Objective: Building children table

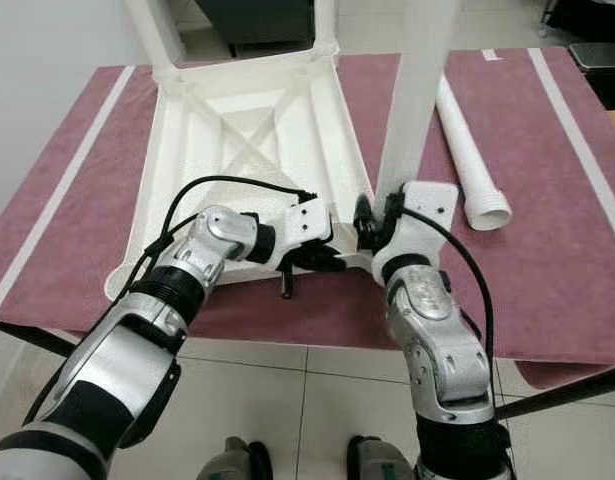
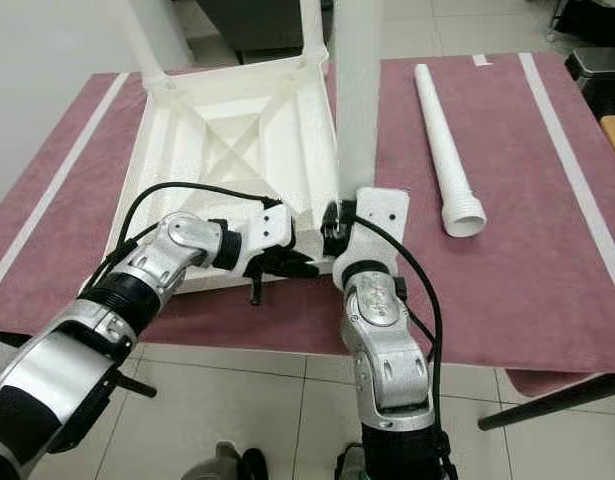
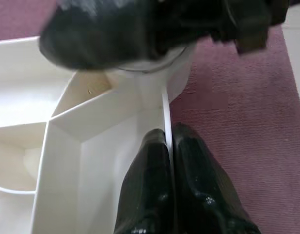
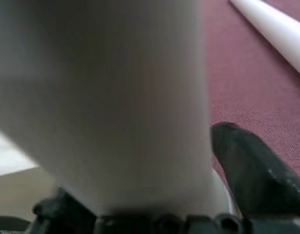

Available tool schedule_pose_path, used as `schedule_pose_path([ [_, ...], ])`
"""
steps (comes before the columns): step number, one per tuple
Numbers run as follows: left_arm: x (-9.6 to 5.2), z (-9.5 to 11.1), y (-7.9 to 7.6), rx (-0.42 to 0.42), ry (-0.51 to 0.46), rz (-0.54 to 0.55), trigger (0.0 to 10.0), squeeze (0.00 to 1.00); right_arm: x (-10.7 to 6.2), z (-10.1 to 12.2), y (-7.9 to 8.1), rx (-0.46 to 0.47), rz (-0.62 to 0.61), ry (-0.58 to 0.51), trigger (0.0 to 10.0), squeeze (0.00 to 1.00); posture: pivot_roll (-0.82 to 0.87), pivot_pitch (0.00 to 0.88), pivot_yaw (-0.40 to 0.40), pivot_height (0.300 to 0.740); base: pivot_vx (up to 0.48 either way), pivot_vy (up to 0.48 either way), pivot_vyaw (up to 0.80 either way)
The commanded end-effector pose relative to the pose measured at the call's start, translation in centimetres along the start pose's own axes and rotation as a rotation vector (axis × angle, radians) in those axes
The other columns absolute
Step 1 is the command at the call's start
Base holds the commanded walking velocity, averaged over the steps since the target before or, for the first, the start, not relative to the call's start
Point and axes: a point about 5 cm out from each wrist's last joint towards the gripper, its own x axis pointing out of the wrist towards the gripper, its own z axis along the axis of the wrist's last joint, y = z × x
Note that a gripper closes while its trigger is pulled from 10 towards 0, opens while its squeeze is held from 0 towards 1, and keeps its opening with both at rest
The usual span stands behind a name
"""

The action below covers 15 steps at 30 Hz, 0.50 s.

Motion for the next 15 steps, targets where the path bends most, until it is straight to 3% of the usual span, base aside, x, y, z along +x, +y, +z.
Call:
schedule_pose_path([
  [1, 0.3, 1.4, -0.8, 0.083, -0.099, -0.15, 0.0, 0.0, 0.4, 0.3, 0.3, 0.003, 0.056, -0.014, 10.0, 1.0, -0.15, 0.15, 0.155, 0.74, 0.0, 0.0, 0.0],
  [2, 0.2, 1.3, -0.9, 0.083, -0.093, -0.156, 0.0, 0.0, 0.3, 1.3, 0.6, 0.002, 0.151, -0.072, 10.0, 0.0, -0.15, 0.151, 0.155, 0.74, 0.0, 0.0, 0.0],
  [3, 0.0, 1.2, -1.0, 0.086, -0.086, -0.166, 0.0, 0.0, -0.1, 2.4, 0.6, -0.01, 0.263, -0.132, 10.0, 0.0, -0.15, 0.151, 0.155, 0.74, 0.0, 0.0, 0.0],
  [4, 0.0, 1.2, -1.0, 0.086, -0.086, -0.166, 0.0, 0.0, -0.1, 2.4, 0.6, -0.01, 0.263, -0.132, 10.0, 0.0, -0.15, 0.151, 0.155, 0.74, 0.0, 0.0, 0.0],
  [5, -0.3, 1.0, -1.2, 0.091, -0.077, -0.18, 0.0, 0.0, -0.5, 3.2, 0.5, -0.023, 0.353, -0.164, 10.0, 0.0, -0.15, 0.152, 0.154, 0.74, 0.0, 0.0, 0.0],
  [15, -2.1, -0.9, -2.9, 0.082, 0.003, -0.307, 0.0, 0.0, -1.7, 4.6, -1.2, -0.143, 0.649, -0.201, 10.0, 0.0, -0.14, 0.158, 0.151, 0.74, 0.0, 0.0, 0.0],
])
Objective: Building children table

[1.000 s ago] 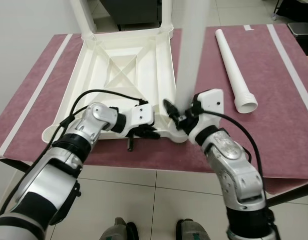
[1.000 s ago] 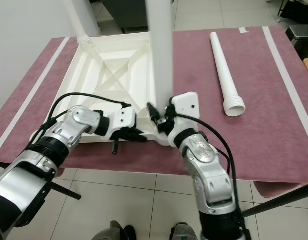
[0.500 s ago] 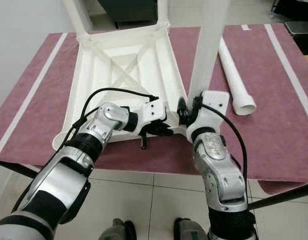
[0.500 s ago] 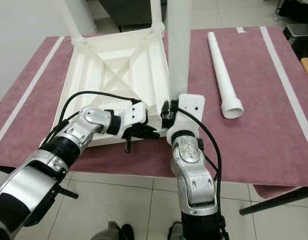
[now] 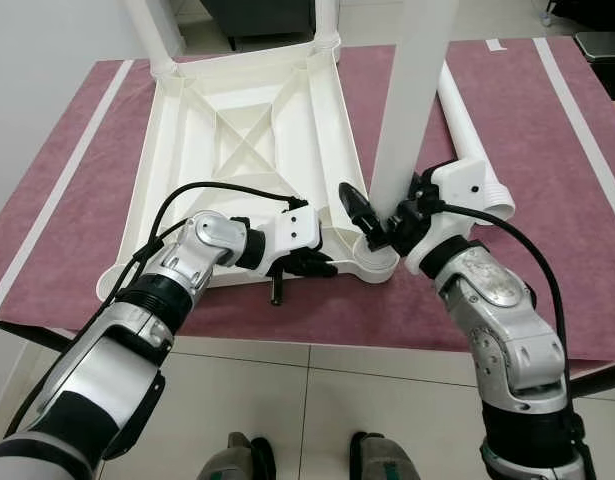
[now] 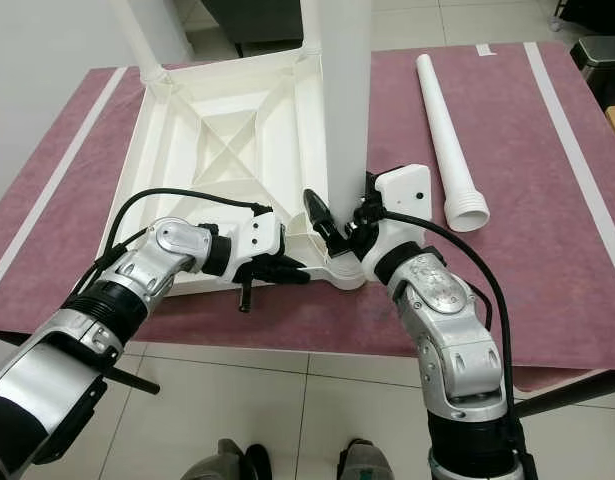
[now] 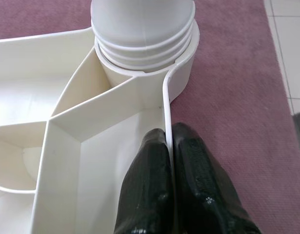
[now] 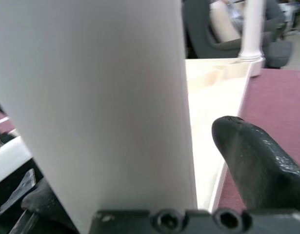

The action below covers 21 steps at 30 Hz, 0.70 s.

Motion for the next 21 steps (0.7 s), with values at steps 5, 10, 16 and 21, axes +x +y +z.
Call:
schedule_pose_path([
  [5, -2.4, -0.8, -2.8, 0.052, 0.015, -0.375, 0.0, 0.0, -2.1, -0.9, 2.1, -0.025, 0.362, 0.086, 10.0, 0.0, -0.14, 0.165, 0.155, 0.74, 0.0, 0.0, 0.0],
  [10, -4.5, -0.5, -4.2, 0.111, 0.07, -0.453, 0.0, 0.0, -1.9, -2.4, 3.5, -0.019, 0.529, 0.141, 10.0, 0.0, -0.12, 0.17, 0.157, 0.74, 0.0, 0.0, 0.0],
  [16, -5.6, -0.2, -5.3, 0.139, 0.094, -0.498, 0.0, 0.0, -1.1, -2.6, 4.4, -0.026, 0.632, 0.134, 10.0, 0.0, -0.11, 0.171, 0.157, 0.74, 0.0, 0.0, 0.0],
  [21, -5.8, -0.2, -5.4, 0.141, 0.095, -0.502, 0.0, 0.0, -0.9, -2.6, 4.6, -0.027, 0.658, 0.131, 10.0, 0.0, -0.1, 0.17, 0.153, 0.74, 0.0, 0.0, 0.0],
])
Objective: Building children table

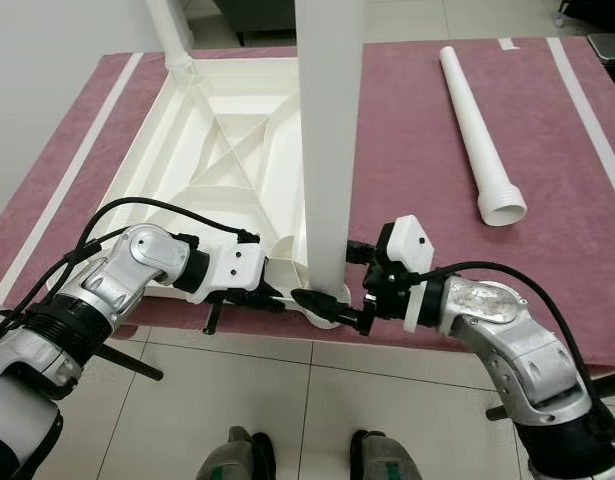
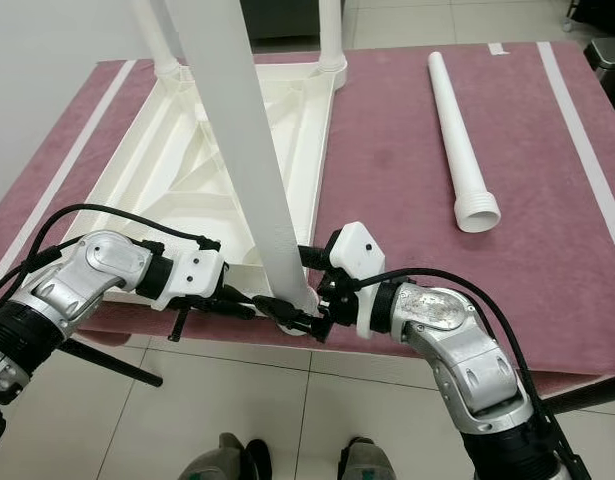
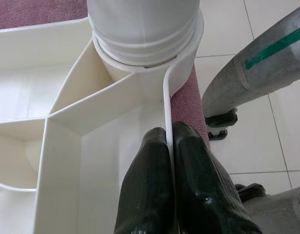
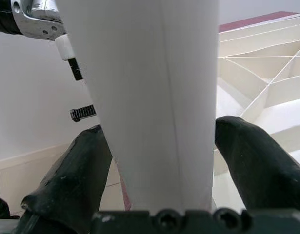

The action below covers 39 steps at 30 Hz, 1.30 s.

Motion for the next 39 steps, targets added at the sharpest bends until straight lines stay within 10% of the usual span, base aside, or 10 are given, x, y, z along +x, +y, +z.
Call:
schedule_pose_path([
  [1, -0.7, 0.9, -1.4, 0.055, -0.013, -0.316, 0.0, 0.0, 0.6, 0.0, 0.5, -0.007, 0.058, -0.008, 10.0, 0.0, -0.09, 0.169, 0.144, 0.74, 0.0, 0.0, 0.0],
  [5, -0.5, 0.9, -1.5, 0.049, -0.023, -0.312, 0.0, 0.0, 0.8, -0.1, 0.7, -0.011, 0.087, -0.007, 10.0, 0.0, -0.09, 0.168, 0.134, 0.74, 0.0, 0.0, 0.0],
  [6, -0.3, 0.9, -1.5, 0.042, -0.034, -0.308, 0.0, 0.0, 0.9, -0.3, 0.9, -0.012, 0.112, -0.001, 0.0, 0.0, -0.09, 0.168, 0.131, 0.74, 0.0, 0.0, 0.0],
  [16, 0.4, 1.1, -0.9, 0.014, -0.082, -0.263, 0.0, 0.0, 0.3, -1.7, 0.4, 0.026, 0.019, 0.047, 0.0, 0.0, -0.11, 0.165, 0.135, 0.74, 0.0, 0.0, 0.0],
  [18, 0.8, 1.3, -0.3, 0.008, -0.102, -0.229, 0.0, 0.0, 0.2, -2.4, -0.3, 0.034, -0.093, 0.078, 0.0, 0.0, -0.11, 0.165, 0.133, 0.74, 0.0, 0.0, 0.0],
  [20, 1.9, 2.5, 2.1, -0.01, -0.164, -0.105, 0.0, 0.0, -0.2, -4.2, -2.4, 0.102, -0.466, 0.171, 0.0, 0.0, -0.11, 0.162, 0.133, 0.74, 0.0, 0.0, 0.0],
  [26, 2.4, 3.1, 3.2, -0.016, -0.19, -0.056, 0.0, 0.0, -0.5, -5.0, -2.9, 0.136, -0.62, 0.213, 0.0, 0.0, -0.11, 0.162, 0.133, 0.74, 0.0, 0.0, 0.0],
  [30, 4.0, 5.1, 6.0, -0.025, -0.254, 0.025, 0.0, 0.0, -1.5, -6.6, -4.0, 0.252, -1.033, 0.296, 0.0, 0.0, -0.13, 0.171, 0.149, 0.74, 0.0, 0.0, 0.0],
  [39, 5.9, 7.2, 7.8, -0.03, -0.297, 0.068, 0.0, 0.0, -1.5, -6.9, -4.4, 0.385, -1.372, 0.296, 0.0, 0.0, -0.13, 0.174, 0.155, 0.74, 0.0, 0.0, 0.0],
])
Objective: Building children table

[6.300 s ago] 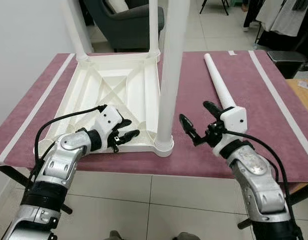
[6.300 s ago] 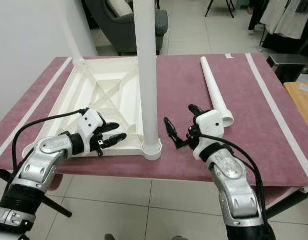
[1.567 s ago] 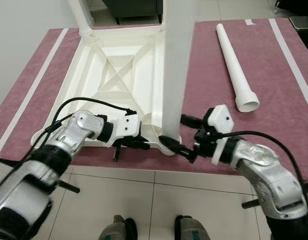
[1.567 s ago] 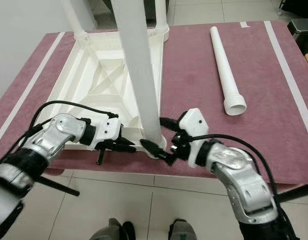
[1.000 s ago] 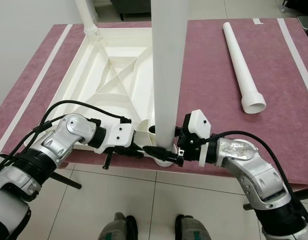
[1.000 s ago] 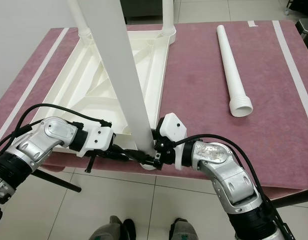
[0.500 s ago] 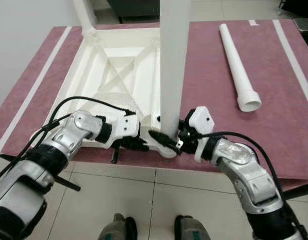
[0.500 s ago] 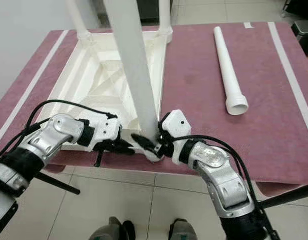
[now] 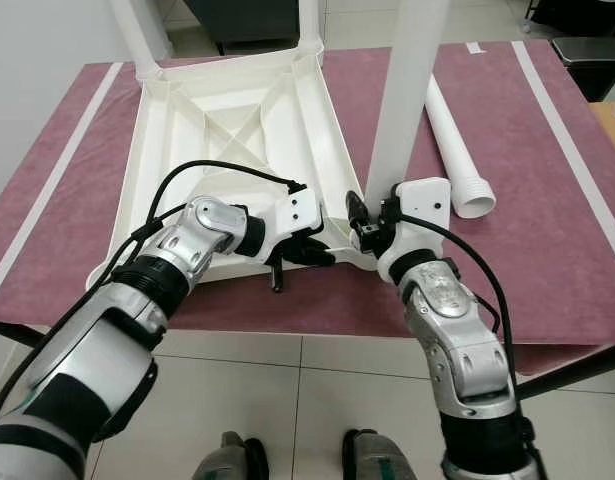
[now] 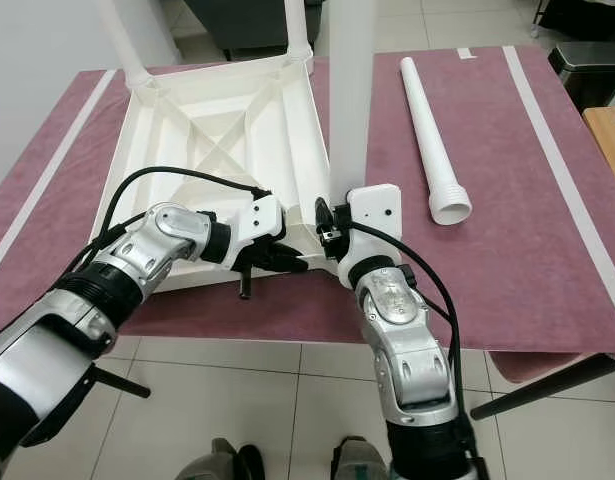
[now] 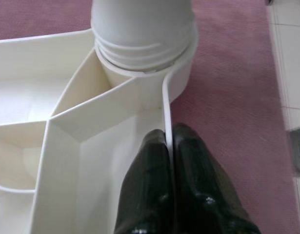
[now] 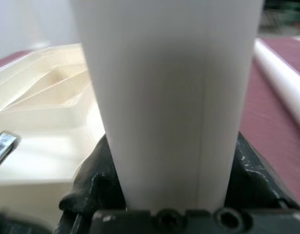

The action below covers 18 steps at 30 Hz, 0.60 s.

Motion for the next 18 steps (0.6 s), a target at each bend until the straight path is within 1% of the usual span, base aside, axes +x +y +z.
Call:
schedule_pose_path([
  [1, 1.5, 4.7, -0.4, 0.141, -0.202, -0.149, 0.0, 0.0, 0.1, -5.5, -2.6, 0.001, -0.253, 0.308, 0.0, 0.0, -0.13, 0.175, 0.157, 0.74, 0.0, 0.0, 0.0],
  [2, 1.5, 4.7, -0.4, 0.141, -0.202, -0.149, 0.0, 0.0, 0.1, -5.5, -2.6, 0.001, -0.253, 0.308, 0.0, 0.0, -0.13, 0.175, 0.157, 0.74, 0.0, 0.0, 0.0],
  [3, 1.6, 4.8, -0.4, 0.142, -0.199, -0.152, 0.0, 0.0, 0.2, -5.1, -2.2, -0.013, -0.239, 0.28, 0.0, 0.0, -0.13, 0.175, 0.159, 0.74, 0.0, 0.0, 0.0],
  [4, 1.4, 4.5, -0.5, 0.143, -0.192, -0.159, 0.0, 0.0, 0.3, -4.7, -1.9, -0.033, -0.204, 0.245, 3.8, 0.0, -0.13, 0.176, 0.159, 0.74, 0.0, 0.0, 0.0],
  [5, 1.4, 4.5, -0.5, 0.143, -0.192, -0.159, 0.0, 0.0, 0.3, -4.7, -1.9, -0.033, -0.204, 0.245, 3.8, 0.0, -0.13, 0.176, 0.159, 0.74, 0.0, 0.0, 0.0],
  [6, 1.3, 4.2, -0.5, 0.141, -0.185, -0.169, 0.0, 0.0, 0.4, -4.2, -1.4, -0.039, -0.163, 0.21, 10.0, 0.0, -0.13, 0.175, 0.158, 0.74, 0.0, 0.0, 0.0],
  [9, 1.3, 4.2, -0.5, 0.141, -0.185, -0.169, 0.0, 0.0, 0.4, -4.2, -1.4, -0.039, -0.163, 0.21, 10.0, 0.0, -0.13, 0.175, 0.158, 0.74, 0.0, 0.0, 0.0],
  [11, 1.2, 4.0, -0.4, 0.138, -0.18, -0.174, 0.0, 0.0, 0.5, -4.0, -1.1, -0.039, -0.147, 0.192, 10.0, 0.0, -0.13, 0.175, 0.158, 0.74, 0.0, 0.0, 0.0],
  [12, 1.0, 3.6, -0.5, 0.139, -0.172, -0.187, 0.0, 0.0, 0.7, -2.8, -0.8, -0.023, -0.076, 0.118, 10.0, 1.0, -0.12, 0.176, 0.156, 0.74, 0.0, 0.0, 0.0],
  [13, 0.6, 3.2, -0.7, 0.142, -0.161, -0.207, 0.0, 0.0, 0.8, -1.2, -0.8, -0.004, 0.023, 0.029, 10.0, 0.0, -0.12, 0.175, 0.156, 0.74, 0.0, 0.0, 0.0],
  [15, 0.6, 3.2, -0.7, 0.142, -0.161, -0.207, 0.0, 0.0, 0.8, -1.2, -0.8, -0.004, 0.023, 0.029, 10.0, 0.0, -0.12, 0.175, 0.156, 0.74, 0.0, 0.0, 0.0],
  [16, 0.4, 2.8, -0.9, 0.146, -0.151, -0.222, 0.0, 0.0, 0.8, 0.0, -0.8, 0.007, 0.106, -0.039, 10.0, 0.0, -0.12, 0.176, 0.156, 0.74, 0.0, 0.0, 0.0],
  [17, 0.4, 2.8, -0.9, 0.146, -0.151, -0.222, 0.0, 0.0, 0.8, 0.0, -0.8, 0.007, 0.106, -0.039, 10.0, 0.0, -0.12, 0.176, 0.156, 0.74, 0.0, 0.0, 0.0],
  [18, 0.0, 2.3, -1.3, 0.154, -0.136, -0.249, 0.0, 0.0, 0.7, 1.4, -1.0, 0.001, 0.217, -0.103, 10.0, 0.0, -0.12, 0.176, 0.157, 0.74, 0.0, 0.0, 0.0],
])
